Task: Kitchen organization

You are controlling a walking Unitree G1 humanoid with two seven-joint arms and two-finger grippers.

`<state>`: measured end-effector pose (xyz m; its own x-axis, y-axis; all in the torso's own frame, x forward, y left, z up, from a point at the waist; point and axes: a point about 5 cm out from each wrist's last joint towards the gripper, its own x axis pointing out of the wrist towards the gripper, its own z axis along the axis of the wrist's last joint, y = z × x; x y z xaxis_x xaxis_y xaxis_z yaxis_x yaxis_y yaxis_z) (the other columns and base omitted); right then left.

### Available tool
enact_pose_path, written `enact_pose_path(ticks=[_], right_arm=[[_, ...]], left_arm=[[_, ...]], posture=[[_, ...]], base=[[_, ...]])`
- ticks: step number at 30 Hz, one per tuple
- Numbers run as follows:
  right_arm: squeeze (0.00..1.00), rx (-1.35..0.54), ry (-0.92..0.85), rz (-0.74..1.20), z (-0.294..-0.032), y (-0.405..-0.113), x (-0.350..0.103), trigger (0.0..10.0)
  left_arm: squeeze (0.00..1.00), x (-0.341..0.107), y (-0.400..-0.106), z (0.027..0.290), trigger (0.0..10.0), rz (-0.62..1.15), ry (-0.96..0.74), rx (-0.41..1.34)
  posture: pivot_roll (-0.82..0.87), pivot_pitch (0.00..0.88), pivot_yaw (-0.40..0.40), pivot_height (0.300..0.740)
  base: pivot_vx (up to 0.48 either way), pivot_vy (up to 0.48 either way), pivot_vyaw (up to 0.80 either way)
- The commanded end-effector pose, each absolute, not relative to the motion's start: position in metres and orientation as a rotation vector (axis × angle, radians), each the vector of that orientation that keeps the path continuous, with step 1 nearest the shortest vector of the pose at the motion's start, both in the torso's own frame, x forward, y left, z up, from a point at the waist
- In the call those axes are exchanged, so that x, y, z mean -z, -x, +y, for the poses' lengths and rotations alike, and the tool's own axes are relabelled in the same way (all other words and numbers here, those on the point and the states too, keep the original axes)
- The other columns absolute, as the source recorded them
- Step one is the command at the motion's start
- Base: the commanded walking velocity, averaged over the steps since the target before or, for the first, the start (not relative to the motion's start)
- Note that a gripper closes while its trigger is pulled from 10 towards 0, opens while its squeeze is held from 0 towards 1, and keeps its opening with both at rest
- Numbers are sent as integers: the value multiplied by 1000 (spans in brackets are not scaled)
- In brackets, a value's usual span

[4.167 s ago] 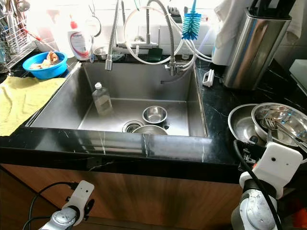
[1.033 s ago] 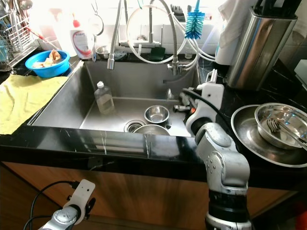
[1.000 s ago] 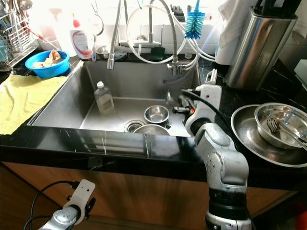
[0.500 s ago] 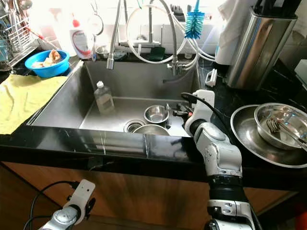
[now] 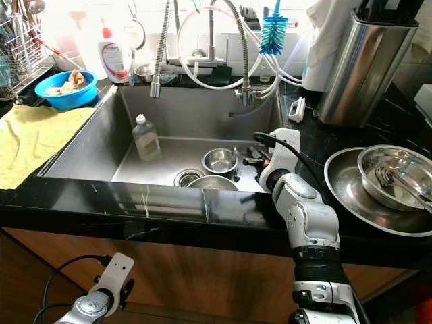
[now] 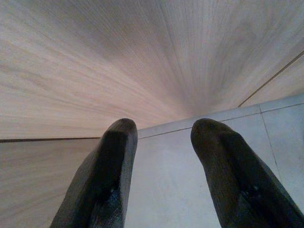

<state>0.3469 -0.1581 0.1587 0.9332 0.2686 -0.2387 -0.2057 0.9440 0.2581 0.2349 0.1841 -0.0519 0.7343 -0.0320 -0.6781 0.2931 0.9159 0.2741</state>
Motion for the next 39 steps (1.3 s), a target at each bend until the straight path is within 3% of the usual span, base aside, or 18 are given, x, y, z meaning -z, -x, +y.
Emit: enact_pose_path(ticks=[1, 7, 8, 9, 10, 11, 12, 13, 20, 26, 30, 37, 39], right_arm=[[627, -265, -225, 260, -153, -350, -164, 10000], [647, -271, -207, 247, -152, -348, -166, 10000], [678, -270, -205, 245, -152, -348, -166, 10000], [863, -265, -198, 242, -152, -347, -166, 10000], [863, -265, -198, 242, -152, -347, -166, 10000], [753, -251, -186, 239, -153, -347, -166, 10000], [753, -240, -165, 220, -154, -347, -168, 10000], [0, -172, -80, 139, -159, -348, -178, 10000], [0, 25, 160, -175, -175, -332, -229, 10000], [0, 142, 281, -300, -183, -304, -238, 10000], [0, 254, 461, -358, -194, -273, -231, 10000], [0, 456, 417, -284, -207, -233, -207, 10000], [0, 537, 334, -206, -212, -224, -193, 10000]], left_arm=[[0, 54, -230, 190, 10000, 746, -383, 168], [0, 55, -229, 190, 10000, 748, -385, 169], [0, 55, -229, 190, 10000, 748, -385, 169], [0, 55, -229, 190, 10000, 749, -386, 169], [0, 55, -229, 190, 10000, 749, -386, 169], [0, 55, -229, 190, 10000, 749, -388, 171], [0, 55, -229, 190, 10000, 749, -388, 172], [0, 55, -229, 190, 10000, 749, -389, 173], [0, 55, -229, 192, 10000, 748, -397, 176], [0, 55, -228, 194, 10000, 749, -401, 178], [0, 54, -229, 193, 10000, 749, -404, 183], [0, 54, -231, 188, 10000, 743, -405, 202], [0, 54, -232, 188, 10000, 741, -405, 204]], posture=[[-126, 0, 46, 740], [-125, 0, 45, 740], [-125, 0, 45, 740], [-126, 0, 46, 740], [-126, 0, 46, 740], [-126, 0, 46, 740], [-126, 0, 46, 740], [-121, 0, 46, 740], [-122, 0, 51, 740], [-125, 0, 52, 740], [-134, 0, 59, 740], [-148, 0, 66, 740], [-147, 0, 62, 740]], base=[[0, 0, 0], [0, 0, 0], [0, 0, 0], [0, 0, 0], [0, 0, 0], [0, 0, 0], [0, 0, 0], [0, 0, 0], [0, 0, 0], [0, 0, 0], [0, 0, 0], [0, 0, 0], [0, 0, 0]])
